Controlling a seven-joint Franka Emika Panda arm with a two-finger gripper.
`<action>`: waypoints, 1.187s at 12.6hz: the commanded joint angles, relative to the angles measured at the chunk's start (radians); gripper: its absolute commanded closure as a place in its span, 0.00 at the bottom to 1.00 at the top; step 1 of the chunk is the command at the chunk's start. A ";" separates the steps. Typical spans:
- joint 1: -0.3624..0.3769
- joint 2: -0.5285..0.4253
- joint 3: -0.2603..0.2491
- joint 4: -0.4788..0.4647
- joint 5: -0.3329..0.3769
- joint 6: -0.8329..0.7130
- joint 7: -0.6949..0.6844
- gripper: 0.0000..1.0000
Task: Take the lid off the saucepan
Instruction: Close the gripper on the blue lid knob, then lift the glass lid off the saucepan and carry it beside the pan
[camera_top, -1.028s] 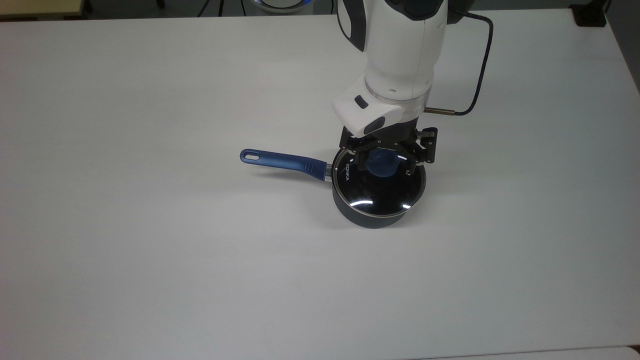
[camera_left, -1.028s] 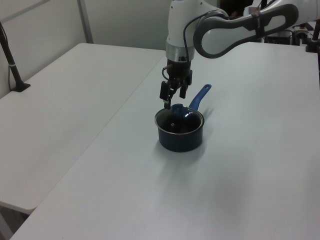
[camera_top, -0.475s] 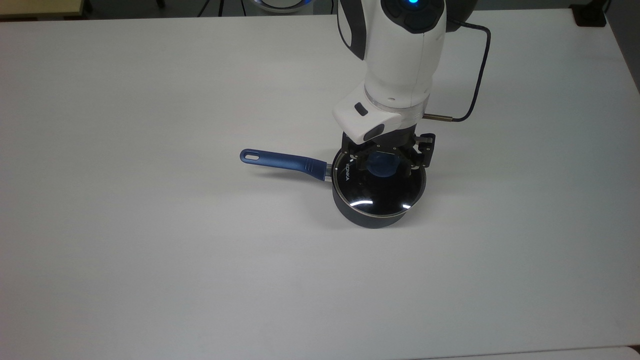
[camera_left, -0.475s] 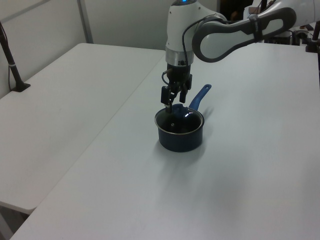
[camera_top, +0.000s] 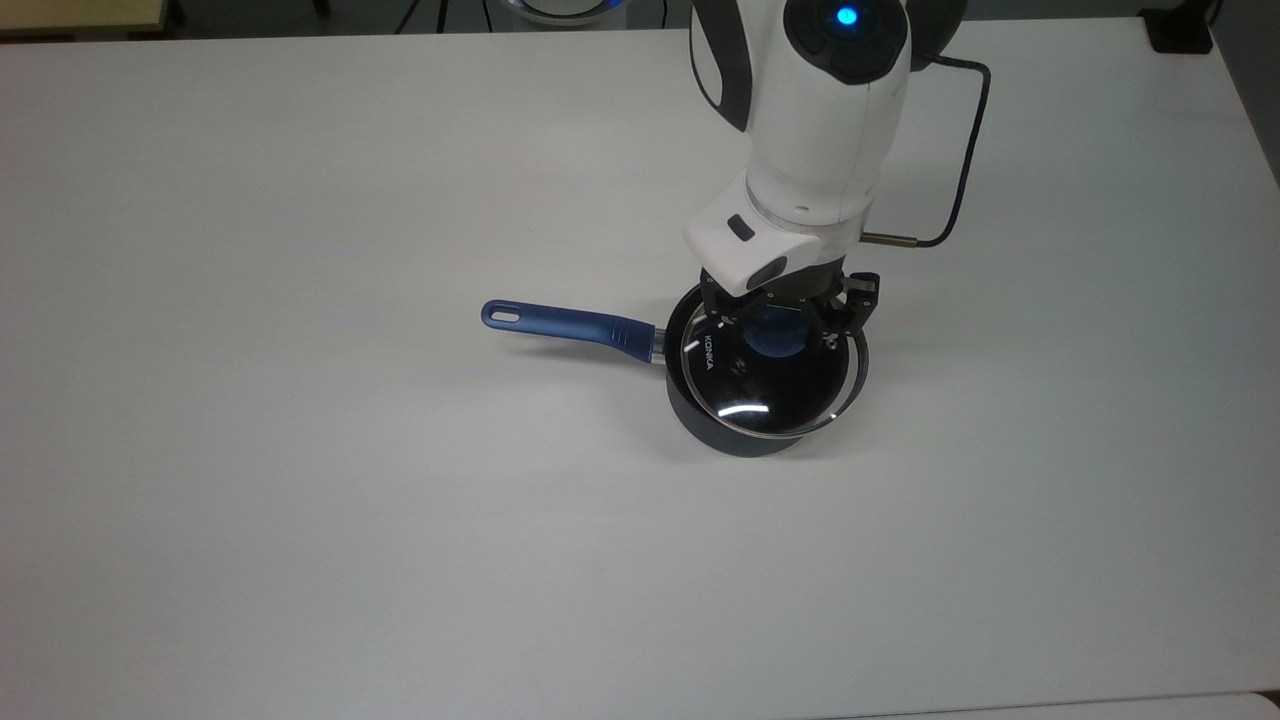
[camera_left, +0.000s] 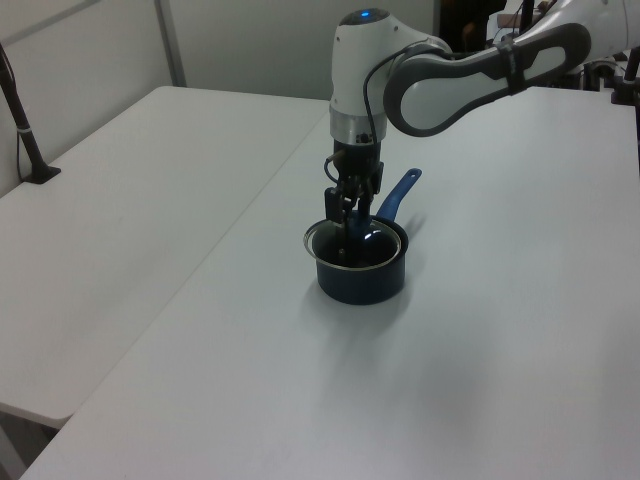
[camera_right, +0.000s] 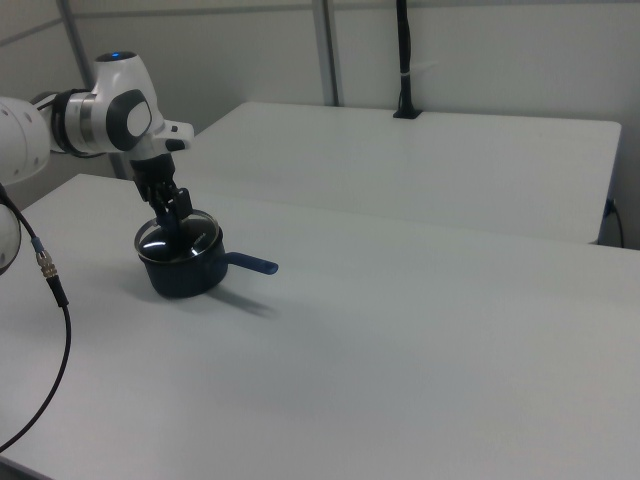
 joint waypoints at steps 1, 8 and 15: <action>0.007 -0.014 0.006 -0.018 -0.024 -0.005 0.019 0.59; -0.014 -0.121 0.003 -0.019 -0.075 -0.172 -0.081 0.72; -0.138 -0.375 0.008 -0.512 -0.205 -0.037 -0.204 0.72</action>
